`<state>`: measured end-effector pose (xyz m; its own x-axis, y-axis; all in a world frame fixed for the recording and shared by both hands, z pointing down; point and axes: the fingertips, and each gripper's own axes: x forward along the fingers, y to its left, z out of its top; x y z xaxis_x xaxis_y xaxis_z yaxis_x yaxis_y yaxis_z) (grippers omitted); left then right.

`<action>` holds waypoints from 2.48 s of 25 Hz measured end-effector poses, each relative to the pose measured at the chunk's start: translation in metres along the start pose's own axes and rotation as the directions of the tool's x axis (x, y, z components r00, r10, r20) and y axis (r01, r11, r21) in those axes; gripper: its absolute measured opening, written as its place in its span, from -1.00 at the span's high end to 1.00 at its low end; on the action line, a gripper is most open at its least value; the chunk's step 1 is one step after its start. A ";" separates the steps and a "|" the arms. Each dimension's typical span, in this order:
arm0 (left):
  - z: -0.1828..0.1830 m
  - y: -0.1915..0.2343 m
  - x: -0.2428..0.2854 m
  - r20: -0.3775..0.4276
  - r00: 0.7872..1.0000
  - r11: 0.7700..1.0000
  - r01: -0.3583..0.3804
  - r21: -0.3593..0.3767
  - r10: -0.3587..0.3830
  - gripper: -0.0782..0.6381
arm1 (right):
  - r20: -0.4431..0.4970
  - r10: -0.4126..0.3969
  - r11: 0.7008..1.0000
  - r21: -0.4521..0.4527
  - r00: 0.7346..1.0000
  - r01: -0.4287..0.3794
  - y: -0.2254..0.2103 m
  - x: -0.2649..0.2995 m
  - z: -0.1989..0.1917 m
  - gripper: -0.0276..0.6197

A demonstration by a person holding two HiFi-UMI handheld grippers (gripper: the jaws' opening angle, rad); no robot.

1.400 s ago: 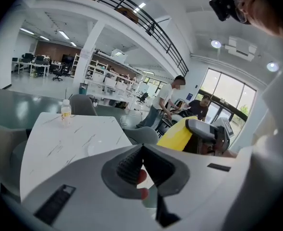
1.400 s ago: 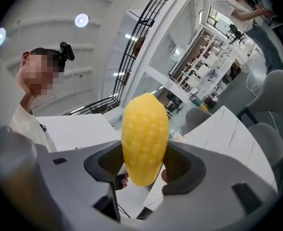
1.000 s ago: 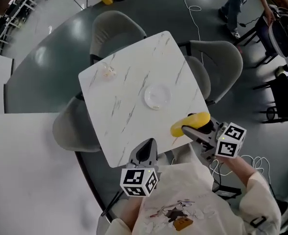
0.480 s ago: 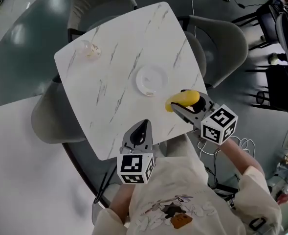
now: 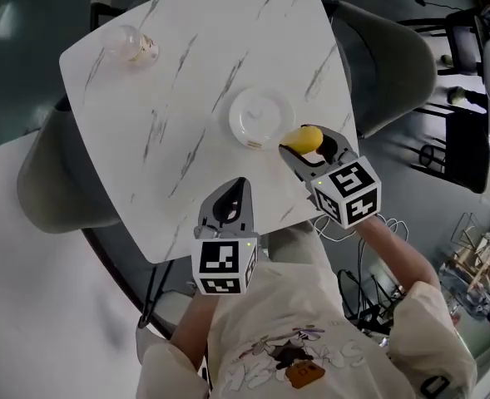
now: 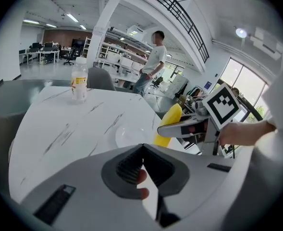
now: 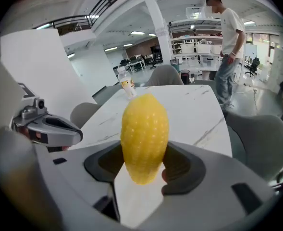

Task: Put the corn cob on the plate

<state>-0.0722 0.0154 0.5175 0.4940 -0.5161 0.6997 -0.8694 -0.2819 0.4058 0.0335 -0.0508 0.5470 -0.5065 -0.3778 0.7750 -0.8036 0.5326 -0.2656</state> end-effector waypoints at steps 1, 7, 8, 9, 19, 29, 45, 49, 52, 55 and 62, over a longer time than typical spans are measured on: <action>-0.002 0.002 0.001 -0.006 1.000 1.000 -0.002 -0.009 0.002 0.76 | -0.023 -0.011 1.000 -0.018 1.000 0.010 0.000 0.004 -0.002 0.15; -0.005 0.020 0.006 -0.018 1.000 0.999 0.003 -0.035 -0.003 0.76 | -0.109 -0.071 0.990 -0.126 0.992 0.058 0.001 0.037 -0.006 0.15; -0.004 0.022 0.006 -0.018 1.000 0.999 0.002 -0.039 -0.002 0.76 | -0.119 -0.075 0.989 -0.134 0.990 0.058 0.002 0.042 -0.006 0.15; -0.003 0.024 0.006 -0.019 1.000 0.999 0.000 -0.044 -0.001 0.76 | -0.127 -0.077 0.988 -0.140 0.989 0.059 0.003 0.047 -0.004 0.15; -0.002 0.046 0.014 -0.043 0.999 0.997 -0.013 -0.071 0.010 0.76 | -0.185 -0.107 0.975 -0.212 0.977 0.067 0.015 0.102 0.012 0.15; -0.020 0.072 0.027 -0.113 0.992 0.996 -0.065 -0.055 0.058 0.76 | -0.208 -0.162 0.960 -0.258 0.965 0.105 0.010 0.129 -0.002 0.17; -0.014 0.032 -0.005 -0.074 0.995 0.998 -0.068 0.012 0.069 0.76 | -0.015 -0.099 0.985 -0.146 0.995 0.096 0.012 0.058 0.012 0.16; -0.008 0.018 -0.014 -0.048 0.996 0.997 -0.072 0.031 0.074 0.76 | 0.002 -0.078 0.986 -0.145 0.997 0.078 0.010 0.032 0.001 0.16; 0.001 0.002 -0.023 -0.019 0.997 0.995 -0.074 0.070 0.075 0.76 | 0.032 -0.063 0.988 -0.141 0.997 0.067 0.010 0.010 -0.012 0.17; 0.005 -0.014 -0.033 -0.004 0.997 0.992 -0.076 0.105 0.077 0.76 | 0.031 -0.030 0.989 -0.141 0.999 0.034 0.015 -0.009 -0.032 0.17; -0.007 -0.061 -0.051 -0.018 0.999 0.983 -0.041 0.178 0.045 0.76 | 0.061 0.010 0.990 -0.140 0.998 -0.001 0.035 -0.065 -0.061 0.37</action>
<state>-0.0442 0.0646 0.4609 0.4548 -0.5137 0.7275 -0.8772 -0.3997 0.2661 0.0573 0.0389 0.5223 -0.5326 -0.4185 0.7357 -0.7514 0.6338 -0.1834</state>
